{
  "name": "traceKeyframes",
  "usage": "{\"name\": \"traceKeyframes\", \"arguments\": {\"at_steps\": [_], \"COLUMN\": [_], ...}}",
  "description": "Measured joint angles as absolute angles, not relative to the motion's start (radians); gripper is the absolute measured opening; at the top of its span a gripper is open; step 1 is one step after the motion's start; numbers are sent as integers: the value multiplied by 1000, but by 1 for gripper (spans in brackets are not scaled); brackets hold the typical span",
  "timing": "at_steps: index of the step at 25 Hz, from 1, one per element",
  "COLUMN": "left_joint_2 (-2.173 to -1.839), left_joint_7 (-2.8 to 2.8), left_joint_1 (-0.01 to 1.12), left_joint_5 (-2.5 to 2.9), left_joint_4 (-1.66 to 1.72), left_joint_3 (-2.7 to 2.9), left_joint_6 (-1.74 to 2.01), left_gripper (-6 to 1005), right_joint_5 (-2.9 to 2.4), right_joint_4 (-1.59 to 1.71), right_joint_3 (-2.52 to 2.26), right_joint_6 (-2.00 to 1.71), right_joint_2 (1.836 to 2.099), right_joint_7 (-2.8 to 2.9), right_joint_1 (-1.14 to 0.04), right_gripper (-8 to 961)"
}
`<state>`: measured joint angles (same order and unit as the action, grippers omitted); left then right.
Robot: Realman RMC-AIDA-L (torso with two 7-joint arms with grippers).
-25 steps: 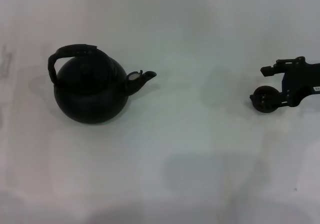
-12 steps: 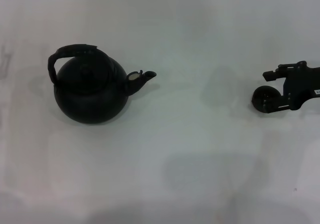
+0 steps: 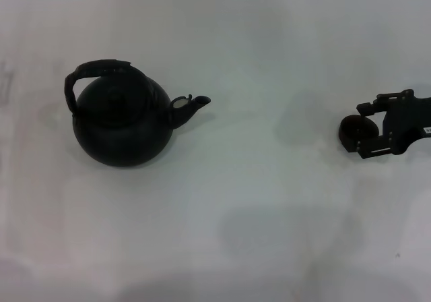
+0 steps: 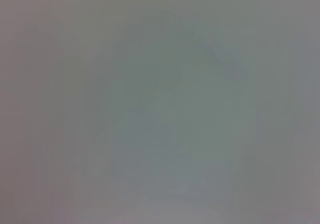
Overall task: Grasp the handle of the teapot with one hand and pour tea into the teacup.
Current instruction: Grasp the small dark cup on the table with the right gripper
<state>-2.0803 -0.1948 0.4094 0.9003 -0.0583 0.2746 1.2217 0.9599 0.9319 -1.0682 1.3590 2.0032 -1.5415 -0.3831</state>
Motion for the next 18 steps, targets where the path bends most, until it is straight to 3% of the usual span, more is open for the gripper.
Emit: {"name": "traceKeyframes", "arguments": {"at_steps": [18], "left_joint_2": [-2080], "left_joint_7": [-195], "left_joint_1": [418], "left_joint_5": [900], "left_joint_4": [-57], "left_joint_3": [275], "left_joint_6": [1210], "left_gripper": [832], "right_joint_5": [923], "right_joint_4": [939], "right_joint_3": [-1072], "right_joint_6": [1333], "right_joint_2": [2005], "right_joint_7": [-1526], "right_joint_1": [-389], "right_gripper": [853]}}
